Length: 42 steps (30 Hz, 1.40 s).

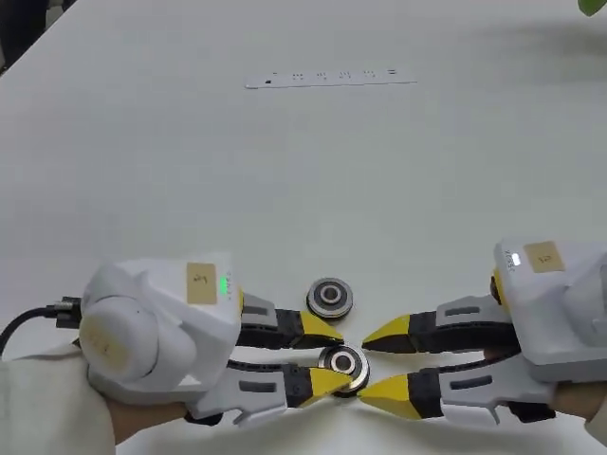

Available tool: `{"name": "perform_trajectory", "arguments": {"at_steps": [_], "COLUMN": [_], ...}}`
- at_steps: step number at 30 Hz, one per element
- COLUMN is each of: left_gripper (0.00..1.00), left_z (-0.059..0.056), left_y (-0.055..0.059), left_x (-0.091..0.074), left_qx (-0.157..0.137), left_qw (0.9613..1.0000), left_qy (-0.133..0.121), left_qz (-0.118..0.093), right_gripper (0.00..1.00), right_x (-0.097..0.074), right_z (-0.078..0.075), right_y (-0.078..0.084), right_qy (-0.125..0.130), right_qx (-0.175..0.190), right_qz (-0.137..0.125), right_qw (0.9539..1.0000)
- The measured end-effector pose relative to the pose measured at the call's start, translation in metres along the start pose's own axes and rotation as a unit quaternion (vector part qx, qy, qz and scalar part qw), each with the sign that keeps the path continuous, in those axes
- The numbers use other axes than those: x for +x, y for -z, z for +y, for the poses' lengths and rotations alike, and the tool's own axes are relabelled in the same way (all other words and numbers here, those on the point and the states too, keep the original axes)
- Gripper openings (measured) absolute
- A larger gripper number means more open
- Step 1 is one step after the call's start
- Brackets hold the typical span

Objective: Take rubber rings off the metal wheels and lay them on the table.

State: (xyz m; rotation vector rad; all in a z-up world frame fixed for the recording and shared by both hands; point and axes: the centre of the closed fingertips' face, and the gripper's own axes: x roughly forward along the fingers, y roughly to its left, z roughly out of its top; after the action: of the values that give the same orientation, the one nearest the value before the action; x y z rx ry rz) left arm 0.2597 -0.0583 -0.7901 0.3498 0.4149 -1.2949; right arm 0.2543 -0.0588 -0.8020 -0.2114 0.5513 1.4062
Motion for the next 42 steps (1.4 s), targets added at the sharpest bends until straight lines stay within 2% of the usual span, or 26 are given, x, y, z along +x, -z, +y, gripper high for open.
{"name": "perform_trajectory", "arguments": {"at_steps": [20,22,32,35,42], "left_gripper": [0.15,0.15,0.15,0.15,0.15], "left_z": [-0.0033,-0.0033,-0.0039,-0.0040,-0.0039], "left_y": [0.0012,0.0014,0.0015,0.0016,0.0017], "left_x": [0.0003,0.0002,0.0002,0.0001,-0.0002], "left_qx": [-0.001,-0.007,-0.004,-0.004,-0.002], "left_qw": [0.9999,0.9999,0.9999,0.9999,0.9999], "left_qy": [0.006,0.004,0.004,0.004,0.002], "left_qz": [-0.010,-0.013,-0.014,-0.014,-0.014], "right_gripper": [0.18,0.15,0.10,0.05,0.03], "right_x": [0.0020,0.0020,0.0007,-0.0009,-0.0002], "right_z": [-0.0004,-0.0008,-0.0010,-0.0031,-0.0030], "right_y": [0.0028,0.0052,0.0056,0.0053,0.0055], "right_qy": [-0.003,-0.001,0.003,0.010,0.023], "right_qx": [-0.009,-0.016,-0.034,-0.047,-0.067], "right_qz": [0.003,0.011,0.014,0.016,0.027], "right_qw": [1.0000,0.9998,0.9993,0.9987,0.9971]}}
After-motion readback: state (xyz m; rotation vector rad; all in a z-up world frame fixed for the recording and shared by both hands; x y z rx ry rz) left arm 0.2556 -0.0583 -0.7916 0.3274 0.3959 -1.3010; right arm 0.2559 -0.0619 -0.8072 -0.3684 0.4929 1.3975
